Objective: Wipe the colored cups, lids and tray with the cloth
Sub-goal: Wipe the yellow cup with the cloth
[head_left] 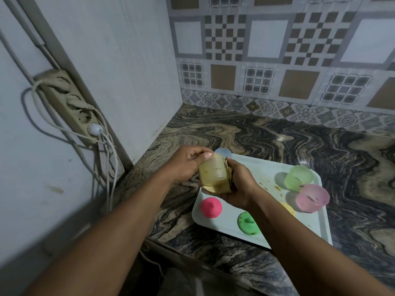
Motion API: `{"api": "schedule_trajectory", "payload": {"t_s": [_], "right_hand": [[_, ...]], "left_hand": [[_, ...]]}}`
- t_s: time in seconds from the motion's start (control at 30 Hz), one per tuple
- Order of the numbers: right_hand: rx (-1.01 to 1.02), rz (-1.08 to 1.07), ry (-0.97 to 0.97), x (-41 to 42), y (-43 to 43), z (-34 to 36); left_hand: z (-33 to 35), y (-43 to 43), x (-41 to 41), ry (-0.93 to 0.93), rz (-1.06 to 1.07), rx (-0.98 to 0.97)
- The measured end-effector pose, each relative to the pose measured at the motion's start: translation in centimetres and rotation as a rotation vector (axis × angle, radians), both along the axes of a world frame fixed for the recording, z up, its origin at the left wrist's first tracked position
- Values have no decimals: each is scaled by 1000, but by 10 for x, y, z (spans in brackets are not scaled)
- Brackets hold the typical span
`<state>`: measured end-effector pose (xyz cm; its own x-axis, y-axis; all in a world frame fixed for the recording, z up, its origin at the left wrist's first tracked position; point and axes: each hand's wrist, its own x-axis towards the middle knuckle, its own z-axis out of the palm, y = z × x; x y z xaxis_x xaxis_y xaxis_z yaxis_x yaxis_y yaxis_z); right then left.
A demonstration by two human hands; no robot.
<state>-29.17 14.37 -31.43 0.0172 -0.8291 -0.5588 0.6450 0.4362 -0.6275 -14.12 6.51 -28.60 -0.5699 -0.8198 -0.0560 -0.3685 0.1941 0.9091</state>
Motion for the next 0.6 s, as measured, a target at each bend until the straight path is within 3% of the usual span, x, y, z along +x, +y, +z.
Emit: {"api": "schedule_trajectory", "payload": {"t_s": [0.13,0.23,0.3,0.43,0.5,0.6], "right_hand": [[-9,-23,25,5,-4,5],[-51,-33,44,4,-8,9],[-41,-7,-30,0,-7,14],[-14,97,-228,-4,1,19],[-33,41,-171,-3,-1,17],[-94,-96,88,-6,-14,12]], "left_hand": [[16,-5,-10,-75,-24,91],[28,-8,-18,-144,-68,-35],[34,-11,-18,-89,-78,-33],[26,-9,-10,112,-100,150],[24,-7,-10,75,-95,162],[38,-8,-14,16,-85,142]]}}
